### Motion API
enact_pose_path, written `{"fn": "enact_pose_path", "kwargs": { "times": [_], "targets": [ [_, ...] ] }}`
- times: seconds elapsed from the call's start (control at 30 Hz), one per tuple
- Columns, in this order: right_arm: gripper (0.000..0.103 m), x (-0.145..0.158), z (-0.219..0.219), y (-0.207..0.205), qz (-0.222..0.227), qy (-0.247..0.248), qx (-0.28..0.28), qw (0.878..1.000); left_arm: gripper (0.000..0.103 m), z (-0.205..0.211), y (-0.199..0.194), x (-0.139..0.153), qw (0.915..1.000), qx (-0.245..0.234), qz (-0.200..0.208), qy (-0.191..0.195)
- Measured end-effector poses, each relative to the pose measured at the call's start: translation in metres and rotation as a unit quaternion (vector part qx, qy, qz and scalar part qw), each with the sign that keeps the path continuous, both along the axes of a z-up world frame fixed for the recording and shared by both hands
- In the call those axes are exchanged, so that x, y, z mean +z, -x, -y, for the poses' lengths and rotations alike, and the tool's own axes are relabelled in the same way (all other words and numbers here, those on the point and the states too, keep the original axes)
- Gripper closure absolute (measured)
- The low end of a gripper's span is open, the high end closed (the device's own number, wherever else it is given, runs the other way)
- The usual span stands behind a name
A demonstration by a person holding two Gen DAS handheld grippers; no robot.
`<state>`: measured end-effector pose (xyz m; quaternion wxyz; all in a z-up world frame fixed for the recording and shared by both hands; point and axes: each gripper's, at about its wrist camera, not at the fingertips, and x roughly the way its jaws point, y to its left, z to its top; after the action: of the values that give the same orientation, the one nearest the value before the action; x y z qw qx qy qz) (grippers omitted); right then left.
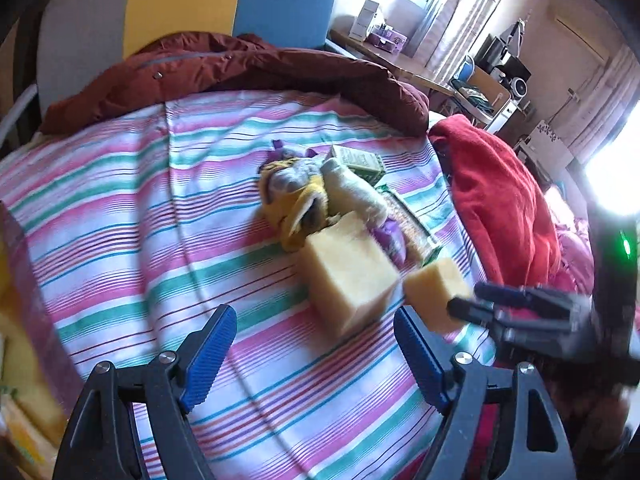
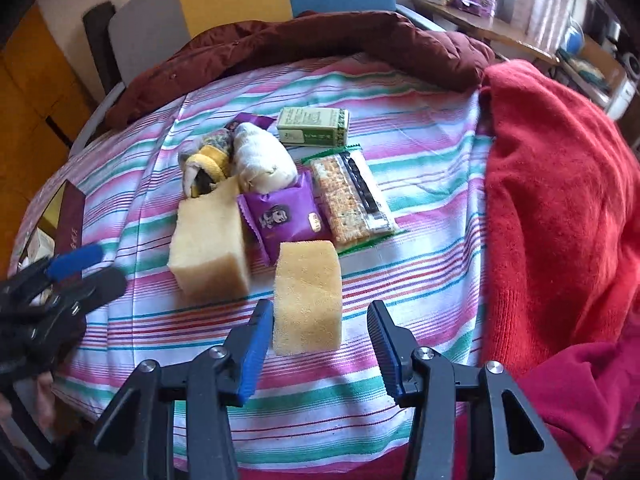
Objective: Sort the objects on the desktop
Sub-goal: 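Grasp a yellow sponge block with the left tool while the right tool grasps another, then carry both sponge blocks into the gold tray and release them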
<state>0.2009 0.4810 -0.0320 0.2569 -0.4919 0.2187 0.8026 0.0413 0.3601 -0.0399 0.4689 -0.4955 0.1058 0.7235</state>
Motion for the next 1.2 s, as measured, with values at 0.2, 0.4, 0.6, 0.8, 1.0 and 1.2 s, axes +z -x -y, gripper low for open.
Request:
{"fn": "enact_pose_path", "kwargs": {
  "times": [0.2,0.4,0.6,0.8,1.0,1.2],
  "targets": [
    [0.053,-0.002,-0.001,0.001,-0.003,0.011,0.001,1.0,0.017,-0.037,0.002,-0.009,0.9998,0.002,0.015,0.01],
    [0.053,-0.003,0.002,0.004,0.006,0.006,0.005,1.0,0.016,-0.063,0.006,-0.02,0.9995,0.01,0.02,0.023],
    [0.053,-0.004,-0.001,0.003,0.004,0.012,0.002,1.0,0.017,-0.076,0.009,-0.041,0.9973,0.011,0.032,0.066],
    [0.053,-0.009,-0.001,0.008,0.024,0.018,0.003,1.0,0.036,-0.06,0.007,-0.045,0.9979,0.001,0.047,0.044],
    [0.068,-0.01,0.004,0.012,0.03,0.007,0.017,0.999,0.043,-0.038,0.004,-0.038,0.9993,-0.001,0.02,0.033],
    [0.068,-0.006,0.006,0.01,0.012,0.008,0.022,1.0,0.044,-0.013,-0.001,-0.025,0.9999,0.011,0.0,0.009]
  ]
}}
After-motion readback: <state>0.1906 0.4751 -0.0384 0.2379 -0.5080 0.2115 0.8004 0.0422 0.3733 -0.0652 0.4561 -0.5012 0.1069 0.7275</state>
